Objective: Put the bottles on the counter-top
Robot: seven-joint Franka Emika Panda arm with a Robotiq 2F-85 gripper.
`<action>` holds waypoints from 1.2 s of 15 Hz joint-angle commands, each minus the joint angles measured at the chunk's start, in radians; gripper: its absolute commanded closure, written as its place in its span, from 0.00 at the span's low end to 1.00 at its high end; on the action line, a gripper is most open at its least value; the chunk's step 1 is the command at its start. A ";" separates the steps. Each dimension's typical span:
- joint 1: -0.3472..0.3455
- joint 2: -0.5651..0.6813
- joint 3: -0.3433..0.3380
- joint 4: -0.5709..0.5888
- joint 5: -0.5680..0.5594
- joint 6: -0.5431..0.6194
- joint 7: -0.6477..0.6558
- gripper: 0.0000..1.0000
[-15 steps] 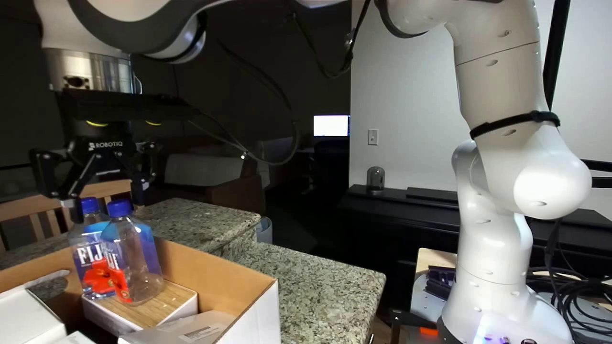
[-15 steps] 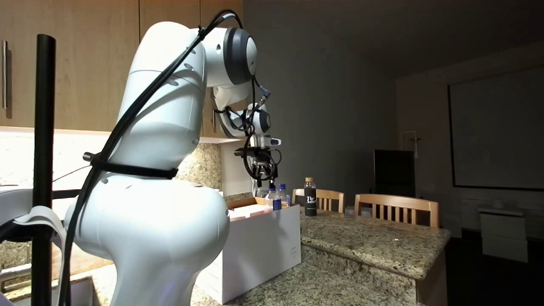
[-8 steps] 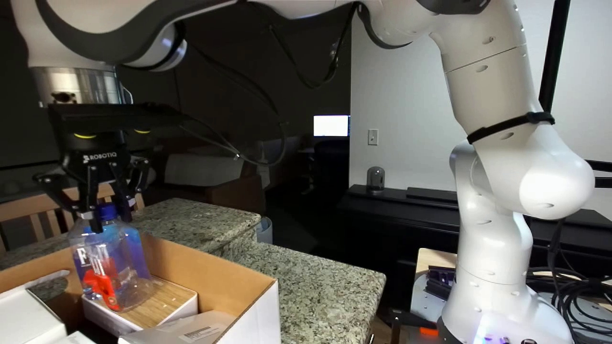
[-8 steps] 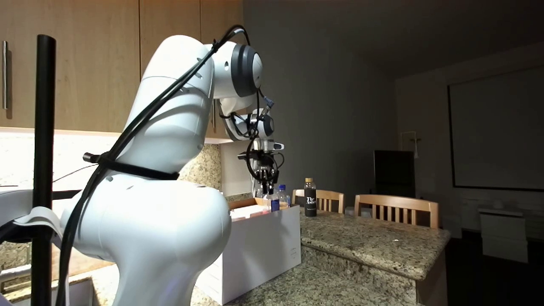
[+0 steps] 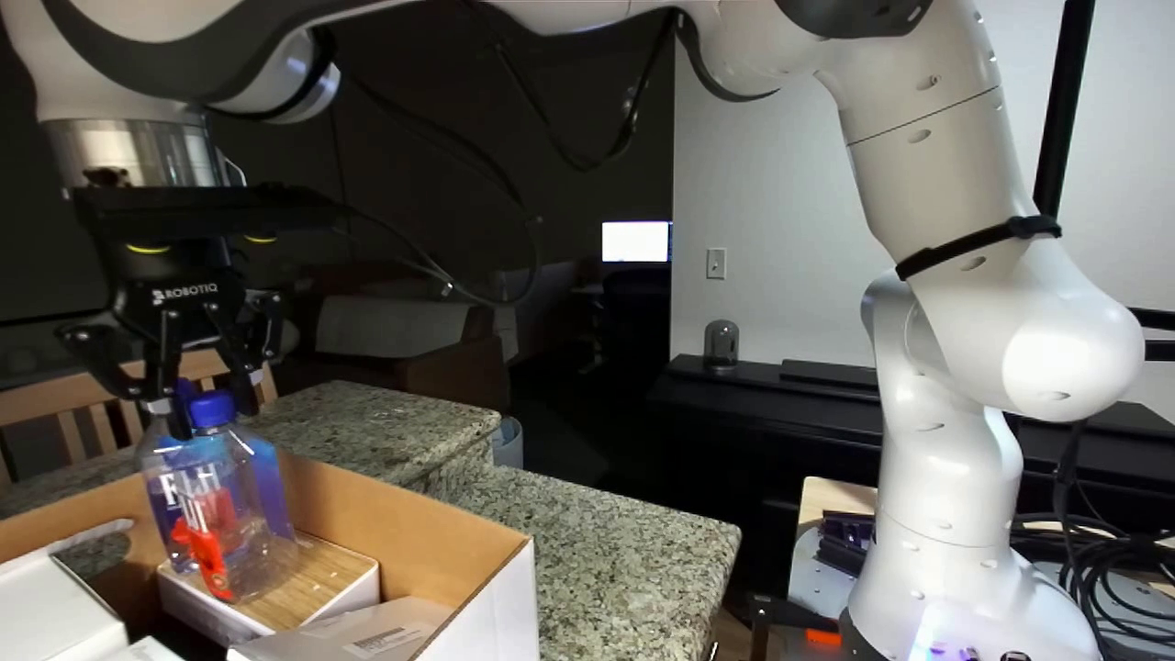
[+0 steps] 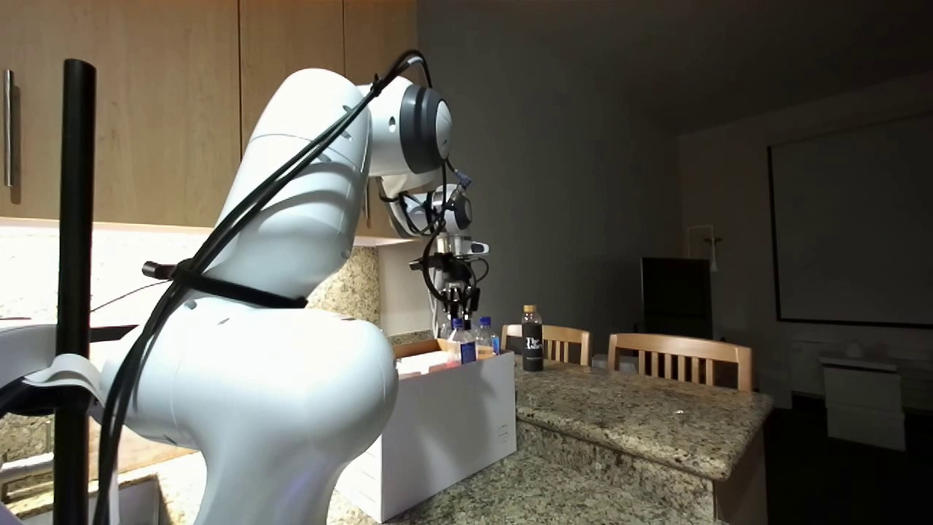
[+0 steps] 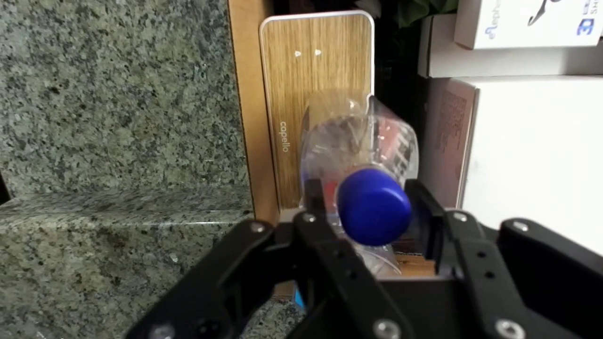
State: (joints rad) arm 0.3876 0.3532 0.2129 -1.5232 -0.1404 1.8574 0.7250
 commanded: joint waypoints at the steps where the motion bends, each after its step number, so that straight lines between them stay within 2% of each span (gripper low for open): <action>1: 0.015 0.021 -0.018 0.038 0.004 -0.041 0.030 0.21; 4: 0.013 0.035 -0.021 0.050 0.016 -0.047 0.023 0.03; 5: 0.015 0.035 -0.023 0.050 0.014 -0.050 0.025 0.47; 6: 0.014 0.037 -0.024 0.053 0.016 -0.053 0.025 0.41; 7: 0.014 0.038 -0.024 0.055 0.017 -0.057 0.025 0.42; 14: 0.025 0.039 -0.029 0.082 0.009 -0.098 0.037 0.87; 18: 0.032 0.042 -0.029 0.103 0.012 -0.136 0.045 0.85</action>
State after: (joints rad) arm 0.4040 0.3891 0.1937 -1.4488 -0.1369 1.7718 0.7359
